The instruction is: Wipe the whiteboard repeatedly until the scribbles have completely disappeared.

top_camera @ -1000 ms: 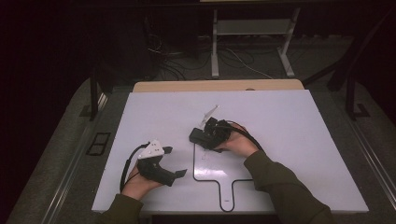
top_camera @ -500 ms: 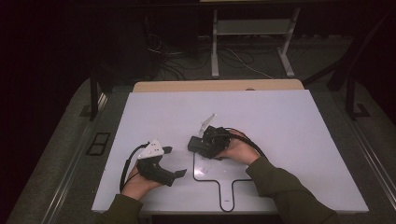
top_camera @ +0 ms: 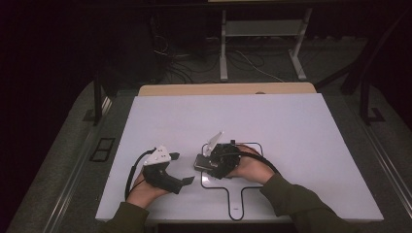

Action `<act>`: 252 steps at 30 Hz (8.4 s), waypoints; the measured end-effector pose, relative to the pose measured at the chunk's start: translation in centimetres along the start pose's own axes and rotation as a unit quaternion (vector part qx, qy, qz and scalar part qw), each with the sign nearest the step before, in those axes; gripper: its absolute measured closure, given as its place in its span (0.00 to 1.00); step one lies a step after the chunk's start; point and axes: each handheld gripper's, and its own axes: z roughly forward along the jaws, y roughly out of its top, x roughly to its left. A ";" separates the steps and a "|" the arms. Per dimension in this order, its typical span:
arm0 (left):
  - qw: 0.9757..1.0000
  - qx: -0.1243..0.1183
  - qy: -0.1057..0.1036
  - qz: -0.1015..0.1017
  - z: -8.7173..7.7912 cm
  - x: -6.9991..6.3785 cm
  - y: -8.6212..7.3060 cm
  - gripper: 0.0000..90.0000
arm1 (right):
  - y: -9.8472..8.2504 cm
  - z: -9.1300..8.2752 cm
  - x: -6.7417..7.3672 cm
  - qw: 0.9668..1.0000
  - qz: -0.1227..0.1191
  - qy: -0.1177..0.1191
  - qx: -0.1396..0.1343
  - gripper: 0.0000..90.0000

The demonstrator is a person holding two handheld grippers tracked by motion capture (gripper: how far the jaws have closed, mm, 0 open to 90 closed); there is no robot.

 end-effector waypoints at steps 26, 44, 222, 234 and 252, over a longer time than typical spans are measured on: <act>1.000 0.002 -0.002 0.000 0.1 0.0 0.0 0.00 | 0.4 0.6 -2.5 0.999 0.031 0.002 -0.007 0.43; 1.000 0.001 -0.003 0.000 0.1 0.1 0.0 0.00 | 1.2 1.6 -7.6 0.996 0.086 -0.021 -0.014 0.43; 1.000 -0.003 0.000 0.003 0.0 -0.1 0.1 0.00 | -1.4 -0.1 -2.6 0.999 0.042 -0.015 -0.011 0.43; 1.000 -0.004 -0.001 0.003 0.0 -0.1 0.1 0.00 | -0.7 0.5 -5.7 0.995 0.095 -0.029 -0.012 0.43; 1.000 -0.001 -0.003 0.003 0.1 -0.1 0.1 0.00 | 0.9 1.0 -7.3 0.990 0.131 -0.014 -0.048 0.43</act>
